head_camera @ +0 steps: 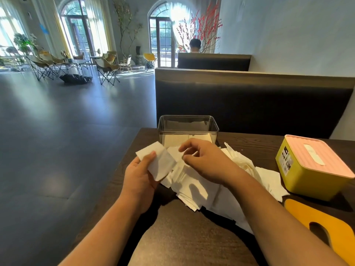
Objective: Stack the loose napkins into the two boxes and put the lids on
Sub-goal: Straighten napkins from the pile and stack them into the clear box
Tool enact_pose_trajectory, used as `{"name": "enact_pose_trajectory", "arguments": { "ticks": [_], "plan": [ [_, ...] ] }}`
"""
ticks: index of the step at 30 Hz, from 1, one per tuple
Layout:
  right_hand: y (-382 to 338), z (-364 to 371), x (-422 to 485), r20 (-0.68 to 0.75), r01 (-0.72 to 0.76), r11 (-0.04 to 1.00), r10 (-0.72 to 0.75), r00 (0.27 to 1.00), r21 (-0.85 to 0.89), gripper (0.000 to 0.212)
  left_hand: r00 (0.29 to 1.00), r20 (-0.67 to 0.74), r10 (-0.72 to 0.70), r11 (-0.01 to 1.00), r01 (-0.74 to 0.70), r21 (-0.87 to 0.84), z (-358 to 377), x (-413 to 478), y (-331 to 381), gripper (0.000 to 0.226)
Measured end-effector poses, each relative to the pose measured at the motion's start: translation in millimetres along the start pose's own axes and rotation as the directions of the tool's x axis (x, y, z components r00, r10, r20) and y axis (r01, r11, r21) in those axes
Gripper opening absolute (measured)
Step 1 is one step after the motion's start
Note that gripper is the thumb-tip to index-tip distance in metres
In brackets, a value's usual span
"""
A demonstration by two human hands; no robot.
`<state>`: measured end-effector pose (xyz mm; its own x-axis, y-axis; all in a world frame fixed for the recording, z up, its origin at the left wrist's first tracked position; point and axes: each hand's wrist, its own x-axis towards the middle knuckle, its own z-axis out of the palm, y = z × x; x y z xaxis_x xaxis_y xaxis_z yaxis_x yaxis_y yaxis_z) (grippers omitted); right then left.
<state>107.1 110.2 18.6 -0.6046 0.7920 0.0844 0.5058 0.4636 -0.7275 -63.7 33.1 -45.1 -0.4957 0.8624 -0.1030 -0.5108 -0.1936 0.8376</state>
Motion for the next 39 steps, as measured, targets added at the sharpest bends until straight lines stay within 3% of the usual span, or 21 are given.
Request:
{"name": "enact_pose_trajectory", "arguments": {
  "ticks": [3, 5, 8, 16, 20, 23, 29, 35, 39],
  "plan": [
    [8, 1, 1, 0.079, 0.135, 0.891, -0.112, 0.991, -0.433, 0.038, 0.994, -0.104, -0.034, 0.99, 0.019, -0.137, -8, 7, 7, 0.036],
    [10, 8, 1, 0.178, 0.202, 0.787, -0.12, 0.977, -0.582, 0.051, 0.993, -0.098, -0.061, 0.978, 0.039, -0.207, -8, 6, 10, 0.039],
    [15, 23, 2, 0.258, 0.235, 0.71, -0.078, 0.963, -0.664, 0.058, 0.994, -0.057, -0.098, 0.974, 0.084, -0.208, -7, 3, 11, 0.033],
    [14, 25, 3, 0.235, 0.234, 0.654, -0.087, 0.968, -0.719, 0.038, 0.988, -0.027, -0.15, 0.981, 0.146, -0.125, -6, 4, 8, 0.033],
    [15, 22, 3, 0.211, 0.236, 0.682, -0.122, 0.97, -0.692, 0.028, 0.991, -0.018, -0.133, 0.987, 0.131, -0.09, -6, 6, 5, 0.03],
    [9, 8, 2, 0.142, 0.206, 0.771, -0.15, 0.978, -0.603, 0.023, 0.994, -0.018, -0.104, 0.994, 0.103, -0.041, -6, 7, 3, 0.024],
    [2, -23, -8, 0.056, 0.115, 0.972, -0.106, 0.993, -0.203, 0.015, 0.997, 0.071, -0.006, 0.991, -0.003, 0.133, -1, 2, -1, 0.03],
    [-1, -21, -9, 0.077, 0.065, 0.989, -0.075, 0.994, 0.13, 0.014, 0.984, 0.178, -0.03, 0.984, -0.002, 0.178, 3, -9, -3, 0.03],
    [-9, -2, -9, 0.078, 0.053, 0.993, -0.062, 0.995, 0.108, 0.013, 0.947, 0.3, -0.116, 0.986, 0.074, 0.149, 7, -19, -3, 0.033]
  ]
}}
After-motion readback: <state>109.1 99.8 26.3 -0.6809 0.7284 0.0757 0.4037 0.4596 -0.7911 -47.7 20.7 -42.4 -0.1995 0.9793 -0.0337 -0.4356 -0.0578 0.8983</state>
